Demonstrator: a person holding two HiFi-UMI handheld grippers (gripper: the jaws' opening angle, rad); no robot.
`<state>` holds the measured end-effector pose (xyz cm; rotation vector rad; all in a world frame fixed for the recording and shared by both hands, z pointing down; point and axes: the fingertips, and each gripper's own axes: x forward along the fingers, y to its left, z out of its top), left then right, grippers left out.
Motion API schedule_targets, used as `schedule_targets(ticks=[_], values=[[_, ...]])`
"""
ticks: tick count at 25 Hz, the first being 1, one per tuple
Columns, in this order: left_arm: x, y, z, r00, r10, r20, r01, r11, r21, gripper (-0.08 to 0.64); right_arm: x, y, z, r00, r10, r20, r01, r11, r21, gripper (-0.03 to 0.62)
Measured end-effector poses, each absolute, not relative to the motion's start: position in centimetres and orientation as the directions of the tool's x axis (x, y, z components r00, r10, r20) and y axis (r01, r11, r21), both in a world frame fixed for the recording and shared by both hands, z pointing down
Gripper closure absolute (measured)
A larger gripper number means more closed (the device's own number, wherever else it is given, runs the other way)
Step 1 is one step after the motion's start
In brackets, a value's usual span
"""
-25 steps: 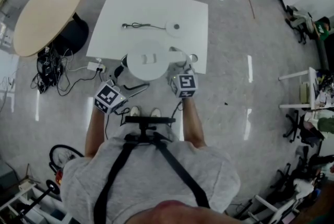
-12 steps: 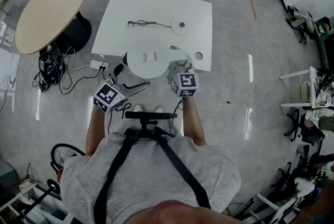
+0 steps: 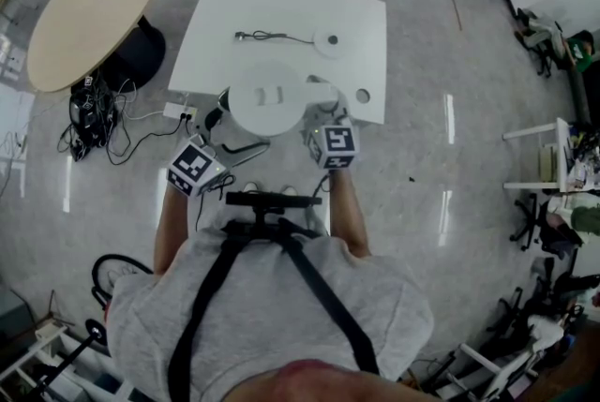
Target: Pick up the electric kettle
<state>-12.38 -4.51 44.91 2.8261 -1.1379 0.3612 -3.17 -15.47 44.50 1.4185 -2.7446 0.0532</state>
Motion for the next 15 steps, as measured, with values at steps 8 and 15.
schedule_targets(ticks=[8, 15], values=[[-12.7, -5.0, 44.8, 0.706, -0.667, 0.236, -0.683, -0.730, -0.018, 0.051, -3.4, -15.9, 44.2, -0.571, -0.819, 0.059, -0.820, 0.572, -0.002, 0.584], [-12.6, -5.7, 44.6, 0.708, -0.666, 0.235, -0.682, -0.731, -0.018, 0.051, -3.3, -16.4, 44.3, -0.567, -0.820, 0.080, -0.822, 0.569, 0.001, 0.584]])
